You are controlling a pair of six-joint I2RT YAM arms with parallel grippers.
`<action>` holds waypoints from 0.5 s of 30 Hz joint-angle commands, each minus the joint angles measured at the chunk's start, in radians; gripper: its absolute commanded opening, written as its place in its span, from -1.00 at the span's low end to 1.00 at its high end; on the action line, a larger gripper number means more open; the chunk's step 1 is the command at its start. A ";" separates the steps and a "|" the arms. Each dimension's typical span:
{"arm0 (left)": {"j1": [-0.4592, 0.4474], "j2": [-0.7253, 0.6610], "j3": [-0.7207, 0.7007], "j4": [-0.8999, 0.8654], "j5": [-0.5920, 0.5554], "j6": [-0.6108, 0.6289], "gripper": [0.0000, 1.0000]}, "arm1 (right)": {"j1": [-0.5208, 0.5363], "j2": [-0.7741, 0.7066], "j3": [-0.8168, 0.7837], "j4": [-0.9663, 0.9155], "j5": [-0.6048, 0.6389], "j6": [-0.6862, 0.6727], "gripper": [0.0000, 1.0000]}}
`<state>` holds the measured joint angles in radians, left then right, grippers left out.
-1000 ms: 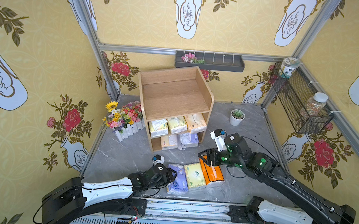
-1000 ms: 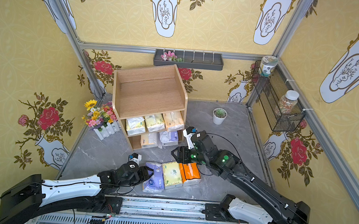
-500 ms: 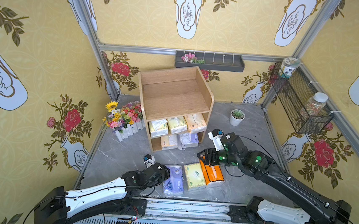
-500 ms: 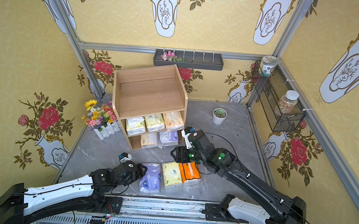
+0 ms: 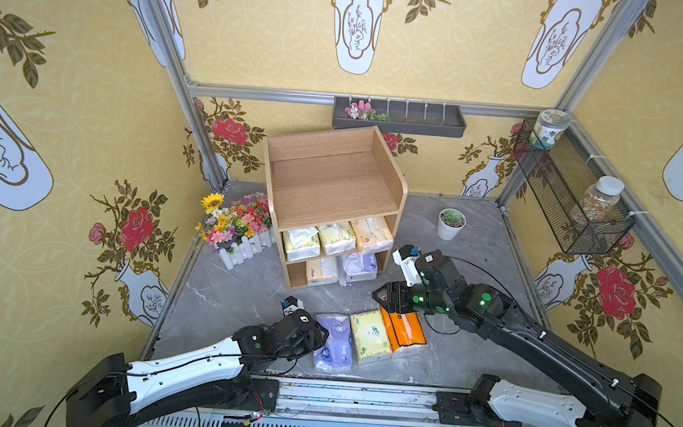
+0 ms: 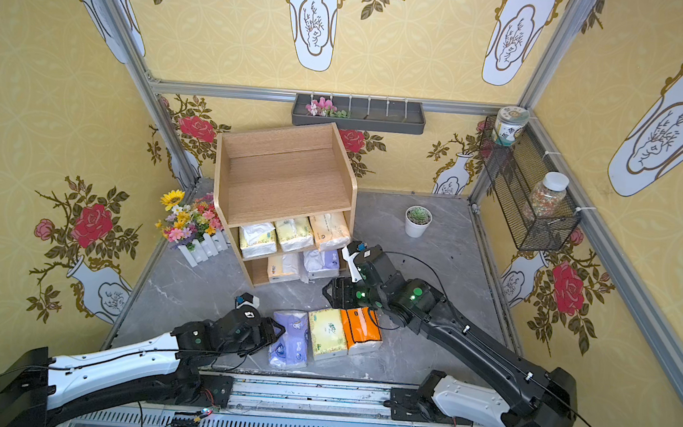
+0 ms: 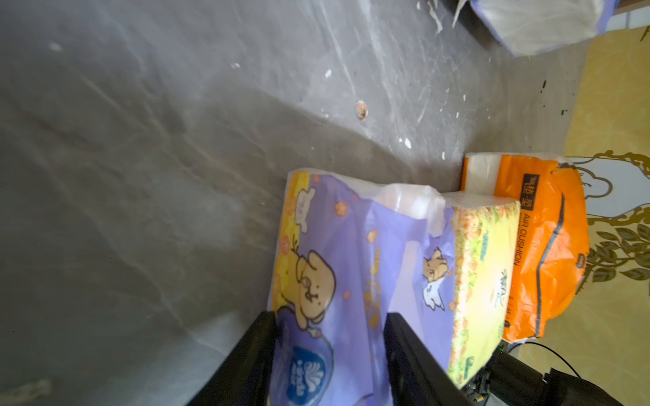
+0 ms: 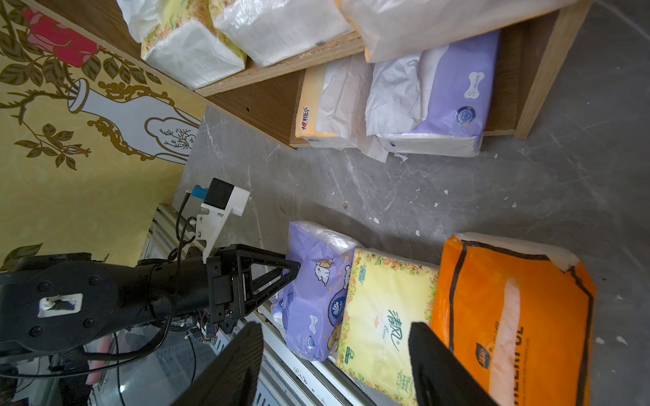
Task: Remove the tissue boxes from the shelf
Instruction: Move the box of tissues to the center of the board.
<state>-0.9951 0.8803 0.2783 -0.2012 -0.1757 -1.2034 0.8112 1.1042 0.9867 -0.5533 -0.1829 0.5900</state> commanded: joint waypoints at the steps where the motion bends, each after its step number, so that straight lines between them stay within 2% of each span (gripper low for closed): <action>1: 0.001 0.061 0.005 0.109 0.041 0.008 0.02 | 0.002 -0.003 0.013 0.013 -0.007 -0.021 0.40; 8: 0.001 0.193 0.040 0.242 0.043 0.003 -0.04 | 0.002 -0.011 0.009 0.006 -0.005 -0.022 0.41; 11: 0.000 0.206 0.065 0.187 -0.002 -0.007 0.01 | 0.002 -0.009 0.011 0.000 0.001 -0.025 0.40; 15: 0.001 0.133 0.063 0.047 -0.121 -0.091 0.09 | 0.019 -0.005 0.017 0.010 0.037 -0.024 0.40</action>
<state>-0.9951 1.0466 0.3454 -0.0658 -0.2012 -1.2324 0.8173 1.0973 0.9905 -0.5533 -0.1783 0.5720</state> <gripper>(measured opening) 0.542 0.700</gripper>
